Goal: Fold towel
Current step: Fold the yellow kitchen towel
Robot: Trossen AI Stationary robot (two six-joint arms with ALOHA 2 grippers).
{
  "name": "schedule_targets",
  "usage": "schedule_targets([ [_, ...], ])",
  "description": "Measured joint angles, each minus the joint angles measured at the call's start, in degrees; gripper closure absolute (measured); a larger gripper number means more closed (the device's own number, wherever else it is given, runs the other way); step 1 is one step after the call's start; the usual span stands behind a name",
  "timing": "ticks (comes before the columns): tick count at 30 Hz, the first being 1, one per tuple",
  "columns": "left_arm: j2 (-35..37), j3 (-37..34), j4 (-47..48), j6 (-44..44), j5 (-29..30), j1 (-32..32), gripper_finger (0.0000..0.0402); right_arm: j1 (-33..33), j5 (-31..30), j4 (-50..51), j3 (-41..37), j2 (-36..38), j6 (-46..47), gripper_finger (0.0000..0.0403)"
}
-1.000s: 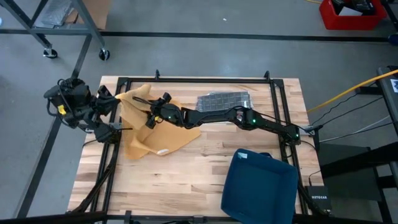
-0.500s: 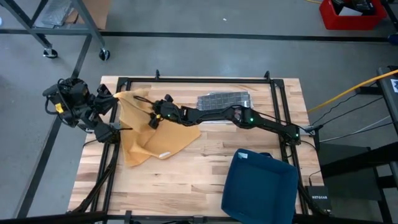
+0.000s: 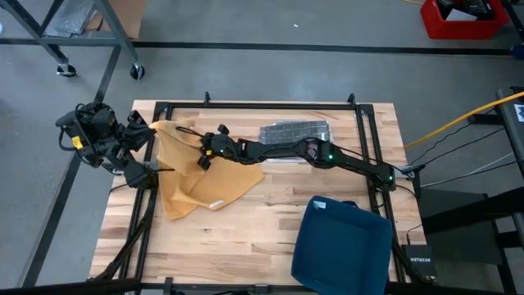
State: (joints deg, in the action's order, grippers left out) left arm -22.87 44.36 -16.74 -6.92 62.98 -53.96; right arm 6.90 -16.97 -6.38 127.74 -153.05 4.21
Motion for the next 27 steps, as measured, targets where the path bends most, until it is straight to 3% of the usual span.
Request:
schedule_targets([
  [3,0.0,0.0,0.01,-0.68,0.0,-0.01,0.0402,0.04,-0.18,0.34,0.62,0.19,-2.68,0.0389],
  [8,0.0,0.0,0.01,-1.87,0.0,-0.01,0.0401,-0.14,-5.51,7.32,7.07,0.52,-13.2,0.0387],
  [17,0.0,0.09,-0.69,-12.85,0.2,0.0,0.0401,-0.07,-18.89,18.68,5.86,10.44,-26.26,0.0397],
  [21,0.0,0.09,-0.65,-16.46,0.22,0.01,0.0401,-0.13,-19.89,24.33,5.86,15.65,-26.64,0.0397],
  [27,-0.16,0.11,-0.06,-17.14,-0.41,-0.21,0.0402,-2.07,-19.74,38.58,5.86,23.27,-19.04,0.0398],
])
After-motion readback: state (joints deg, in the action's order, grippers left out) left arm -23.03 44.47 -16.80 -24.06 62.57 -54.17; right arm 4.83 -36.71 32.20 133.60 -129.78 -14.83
